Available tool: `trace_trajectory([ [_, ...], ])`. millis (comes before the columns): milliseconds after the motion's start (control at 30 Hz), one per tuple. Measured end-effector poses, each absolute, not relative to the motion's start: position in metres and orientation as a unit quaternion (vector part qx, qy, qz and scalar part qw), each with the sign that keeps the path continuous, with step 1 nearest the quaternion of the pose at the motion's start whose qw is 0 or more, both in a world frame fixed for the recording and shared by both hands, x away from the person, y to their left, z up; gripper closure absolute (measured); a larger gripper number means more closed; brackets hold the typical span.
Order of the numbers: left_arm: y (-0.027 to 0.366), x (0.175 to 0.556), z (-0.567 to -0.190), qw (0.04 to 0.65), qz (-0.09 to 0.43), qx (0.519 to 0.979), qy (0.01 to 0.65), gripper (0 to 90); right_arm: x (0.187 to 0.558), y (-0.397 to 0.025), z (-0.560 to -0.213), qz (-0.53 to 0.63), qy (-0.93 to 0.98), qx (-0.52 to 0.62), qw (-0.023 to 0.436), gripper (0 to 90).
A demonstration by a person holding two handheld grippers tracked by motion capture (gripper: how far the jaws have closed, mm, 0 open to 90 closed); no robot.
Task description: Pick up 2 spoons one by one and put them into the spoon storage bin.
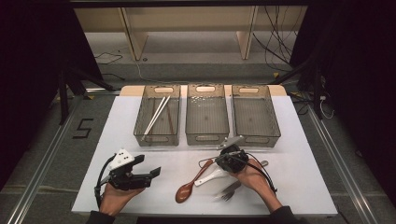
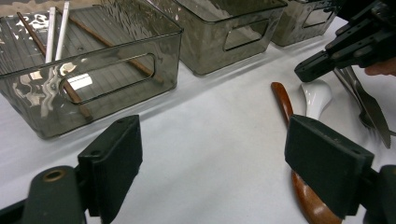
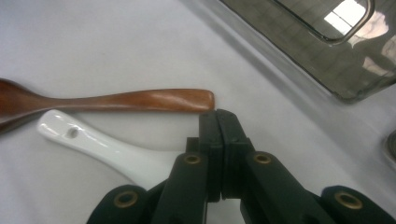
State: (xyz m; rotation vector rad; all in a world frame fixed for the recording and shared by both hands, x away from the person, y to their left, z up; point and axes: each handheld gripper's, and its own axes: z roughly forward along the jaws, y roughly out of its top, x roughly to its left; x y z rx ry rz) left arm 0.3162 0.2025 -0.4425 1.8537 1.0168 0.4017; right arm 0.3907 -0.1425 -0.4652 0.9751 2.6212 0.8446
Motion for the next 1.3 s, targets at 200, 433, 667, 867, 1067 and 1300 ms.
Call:
trace_trajectory([
  [200,0.203,0.316,-0.442,0.474,0.165,0.759,0.416,18.9,0.394,-0.144,-0.469,0.274,0.894,0.339,0.102,90.0],
  [433,0.203,0.316,-0.442,0.474,0.166,0.758,0.416,18.8,0.391,-0.148,-0.470,0.256,0.898,0.345,0.095,90.0],
  [667,0.202,0.316,-0.442,0.472,0.168,0.760,0.414,18.8,0.382,-0.157,-0.471,0.247,0.900,0.348,0.087,90.0],
  [867,0.202,0.316,-0.442,0.472,0.168,0.760,0.414,18.8,0.379,-0.160,-0.470,0.240,0.907,0.335,0.084,90.0],
  [1067,0.202,0.316,-0.442,0.472,0.169,0.759,0.414,18.8,0.379,-0.155,-0.459,0.250,0.918,0.298,0.071,74.3],
  [1300,0.202,0.316,-0.442,0.473,0.169,0.759,0.414,18.8,0.372,-0.134,-0.449,0.225,0.948,0.221,0.047,44.9],
])
